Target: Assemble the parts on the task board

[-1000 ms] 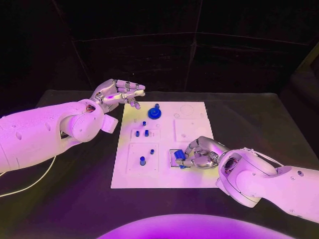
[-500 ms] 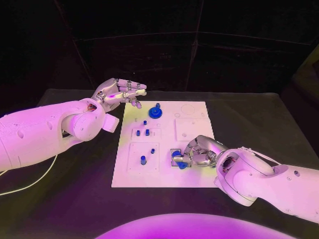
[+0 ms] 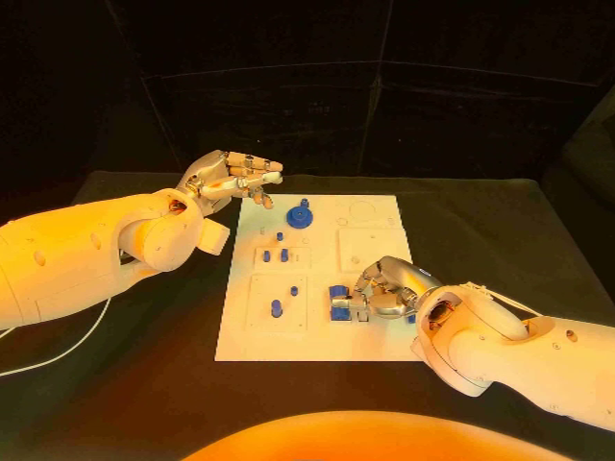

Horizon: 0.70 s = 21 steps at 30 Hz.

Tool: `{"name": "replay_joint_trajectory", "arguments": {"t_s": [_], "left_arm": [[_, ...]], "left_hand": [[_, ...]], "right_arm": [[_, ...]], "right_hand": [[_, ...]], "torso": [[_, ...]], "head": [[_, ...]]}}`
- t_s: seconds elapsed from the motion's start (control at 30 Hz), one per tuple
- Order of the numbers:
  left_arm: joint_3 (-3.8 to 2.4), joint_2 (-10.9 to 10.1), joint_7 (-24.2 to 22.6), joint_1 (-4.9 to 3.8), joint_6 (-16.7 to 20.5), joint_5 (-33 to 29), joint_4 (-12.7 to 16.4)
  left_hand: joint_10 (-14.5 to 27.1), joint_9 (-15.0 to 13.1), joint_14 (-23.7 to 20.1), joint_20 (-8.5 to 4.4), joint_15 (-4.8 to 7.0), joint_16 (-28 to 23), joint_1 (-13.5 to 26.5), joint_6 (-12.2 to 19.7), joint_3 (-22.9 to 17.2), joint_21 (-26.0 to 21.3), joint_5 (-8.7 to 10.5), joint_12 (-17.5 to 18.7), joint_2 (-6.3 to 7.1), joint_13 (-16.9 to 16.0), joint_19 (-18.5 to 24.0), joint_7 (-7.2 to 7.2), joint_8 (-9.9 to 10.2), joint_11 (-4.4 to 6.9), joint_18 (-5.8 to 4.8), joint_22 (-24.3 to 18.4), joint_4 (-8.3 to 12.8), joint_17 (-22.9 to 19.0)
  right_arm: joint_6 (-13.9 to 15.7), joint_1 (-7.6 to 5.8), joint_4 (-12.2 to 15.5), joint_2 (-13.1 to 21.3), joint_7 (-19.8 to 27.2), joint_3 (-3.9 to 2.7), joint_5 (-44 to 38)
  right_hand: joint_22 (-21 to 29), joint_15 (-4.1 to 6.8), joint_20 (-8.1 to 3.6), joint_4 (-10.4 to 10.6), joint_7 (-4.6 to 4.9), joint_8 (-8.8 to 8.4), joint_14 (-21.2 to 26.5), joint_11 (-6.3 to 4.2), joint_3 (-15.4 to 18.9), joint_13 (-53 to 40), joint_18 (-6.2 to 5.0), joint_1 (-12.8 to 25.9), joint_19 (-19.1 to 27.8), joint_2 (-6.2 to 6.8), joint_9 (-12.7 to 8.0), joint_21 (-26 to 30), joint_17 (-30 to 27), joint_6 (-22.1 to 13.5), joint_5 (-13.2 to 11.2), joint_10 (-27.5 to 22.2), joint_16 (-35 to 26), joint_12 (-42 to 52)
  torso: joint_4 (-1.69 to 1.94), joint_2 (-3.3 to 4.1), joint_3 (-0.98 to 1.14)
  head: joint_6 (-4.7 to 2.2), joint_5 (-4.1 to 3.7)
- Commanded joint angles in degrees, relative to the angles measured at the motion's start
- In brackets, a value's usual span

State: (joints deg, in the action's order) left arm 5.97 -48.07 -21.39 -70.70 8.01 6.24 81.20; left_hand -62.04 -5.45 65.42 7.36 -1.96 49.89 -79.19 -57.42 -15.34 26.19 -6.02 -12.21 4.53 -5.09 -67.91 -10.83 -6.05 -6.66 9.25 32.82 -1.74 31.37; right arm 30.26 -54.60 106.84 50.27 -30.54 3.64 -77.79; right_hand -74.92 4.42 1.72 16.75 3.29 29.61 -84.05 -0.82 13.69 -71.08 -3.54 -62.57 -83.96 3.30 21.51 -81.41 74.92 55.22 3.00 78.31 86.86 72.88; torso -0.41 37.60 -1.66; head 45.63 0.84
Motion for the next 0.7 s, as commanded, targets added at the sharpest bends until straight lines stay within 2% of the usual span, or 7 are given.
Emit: {"name": "replay_joint_trajectory", "arguments": {"t_s": [0.03, 0.07, 0.13, 0.3, 0.4, 0.57, 0.7], "left_arm": [[-0.05, 0.0, -0.3, -0.08, -0.6, -0.2, 0.1], [-0.05, 0.0, -0.3, -0.08, -0.6, -0.2, 0.1], [-0.05, -0.1, -0.3, -0.08, -0.6, -0.2, 0.1], [-0.05, -0.1, -0.3, -0.08, -0.6, -0.2, 0.2], [-0.05, -0.2, -0.3, -0.08, -0.6, -0.2, 0.2], [-0.05, -0.2, -0.3, -0.08, -0.6, -0.2, 0.2], [-0.05, -0.3, -0.3, -0.09, -0.6, -0.2, 0.2]], "left_hand": [[0.4, 0.1, -0.5, 0.15, -0.01, 0.1, -0.1, 0.2, 0.2, -0.3, 0.04, -0.3, -0.56, -0.1, -0.2, 0.03, -0.2, -0.09, 1.15, -0.1, 0.0, -0.1], [0.4, 0.1, -0.5, 0.15, -0.01, 0.1, -0.1, 0.2, 0.2, -0.3, 0.04, -0.3, -0.56, -0.1, -0.2, 0.03, -0.2, -0.09, 1.15, -0.1, 0.0, -0.1], [0.4, 0.1, -0.5, 0.15, -0.01, 0.1, -0.1, 0.2, 0.2, -0.3, 0.04, -0.3, -0.56, -0.1, -0.2, 0.03, -0.2, -0.09, 1.15, -0.1, 0.0, -0.1], [0.4, 0.1, -0.5, 0.15, -0.01, 0.1, -0.1, 0.2, 0.2, -0.3, 0.04, -0.3, -0.56, -0.1, -0.2, 0.03, -0.2, -0.09, 1.15, -0.1, 0.0, -0.1], [0.4, 0.1, -0.5, 0.15, -0.01, 0.1, -0.1, 0.2, 0.2, -0.3, 0.04, -0.3, -0.56, -0.1, -0.2, 0.03, -0.2, -0.09, 1.15, -0.1, 0.0, -0.1], [0.4, 0.1, -0.5, 0.15, -0.01, 0.1, -0.1, 0.2, 0.2, -0.3, 0.04, -0.3, -0.56, -0.1, -0.2, 0.03, -0.2, -0.09, 1.15, -0.1, 0.0, -0.1], [0.4, 0.1, -0.5, 0.15, -0.01, 0.1, -0.1, 0.2, 0.2, -0.3, 0.04, -0.3, -0.56, -0.1, -0.2, 0.03, -0.2, -0.09, 1.15, -0.1, 0.0, -0.1]], "right_arm": [[1.3, -0.08, 0.4, 0.2, 1.2, -0.02, -0.9], [1.3, -0.08, 0.5, 0.2, 1.3, -0.02, -1.0], [1.0, -0.08, 0.7, 0.3, 1.6, -0.02, -1.1], [0.0, -0.08, 0.9, 0.6, 1.9, -0.02, -1.8], [-0.4, -0.08, 0.9, 0.5, 2.0, -0.02, -2.2], [-0.8, -0.08, 0.5, 0.2, 1.8, -0.02, -3.1], [-0.4, -0.08, 0.1, 0.2, 1.6, -0.02, -3.6]], "right_hand": [[-0.2, 0.34, -0.46, -0.1, 0.07, 0.06, -5.0, -0.07, -1.0, -0.2, 0.46, -0.7, -1.1, -0.35, 0.1, -0.1, 10.3, -0.4, -0.1, 0.5, 0.3, -0.3], [-0.2, 0.31, -0.43, -0.3, 0.10, 0.10, -5.0, -0.06, -1.5, -0.3, 0.46, -1.6, -1.1, -0.71, 0.2, -0.1, 10.4, -0.4, 0.1, 0.5, 0.3, -0.3], [-0.3, 0.27, -0.38, -1.4, 0.12, 0.20, -5.0, 0.01, -2.4, -0.4, 0.46, -4.7, -1.1, -1.33, 0.3, -0.1, 10.4, -0.4, 2.2, 0.6, 0.4, -0.3], [-0.5, 0.25, -0.34, -4.6, 0.20, 0.40, -5.0, 0.03, -3.0, -0.5, 0.49, -10.0, -1.1, -1.54, 0.4, -0.1, 10.5, -0.5, 4.4, 0.6, 0.4, -0.5], [-0.7, 0.24, -0.33, -6.2, 0.23, 0.50, -5.1, 0.04, -3.3, -0.8, 0.52, -12.2, -1.2, -1.69, 0.5, -0.2, 10.7, -0.4, 4.4, 0.7, 0.6, -0.4], [-0.9, 0.23, -0.31, -8.2, 0.23, 0.57, -5.1, 0.03, -4.0, -1.0, 0.56, -14.5, -1.2, -2.42, 0.5, -0.3, 10.9, -0.4, 2.9, 0.8, 0.7, -0.3], [-0.9, 0.25, -0.32, -8.9, 0.20, 0.57, -5.1, -0.01, -4.4, -1.0, 0.56, -15.3, -1.2, -2.81, 0.5, -0.3, 10.9, -0.3, 2.9, 0.8, 0.7, -0.4]], "torso": [[-0.05, 0.00, 0.02], [-0.07, -0.01, 0.01], [-0.14, -0.01, 0.00], [-0.05, -0.02, -0.01], [0.02, 0.00, 0.00], [0.07, 0.02, 0.00], [0.05, 0.02, -0.02]], "head": [[0.03, 0.03], [0.05, 0.02], [0.06, 0.04], [0.19, 0.01], [0.24, 0.00], [0.24, 0.07], [0.28, 0.10]]}}
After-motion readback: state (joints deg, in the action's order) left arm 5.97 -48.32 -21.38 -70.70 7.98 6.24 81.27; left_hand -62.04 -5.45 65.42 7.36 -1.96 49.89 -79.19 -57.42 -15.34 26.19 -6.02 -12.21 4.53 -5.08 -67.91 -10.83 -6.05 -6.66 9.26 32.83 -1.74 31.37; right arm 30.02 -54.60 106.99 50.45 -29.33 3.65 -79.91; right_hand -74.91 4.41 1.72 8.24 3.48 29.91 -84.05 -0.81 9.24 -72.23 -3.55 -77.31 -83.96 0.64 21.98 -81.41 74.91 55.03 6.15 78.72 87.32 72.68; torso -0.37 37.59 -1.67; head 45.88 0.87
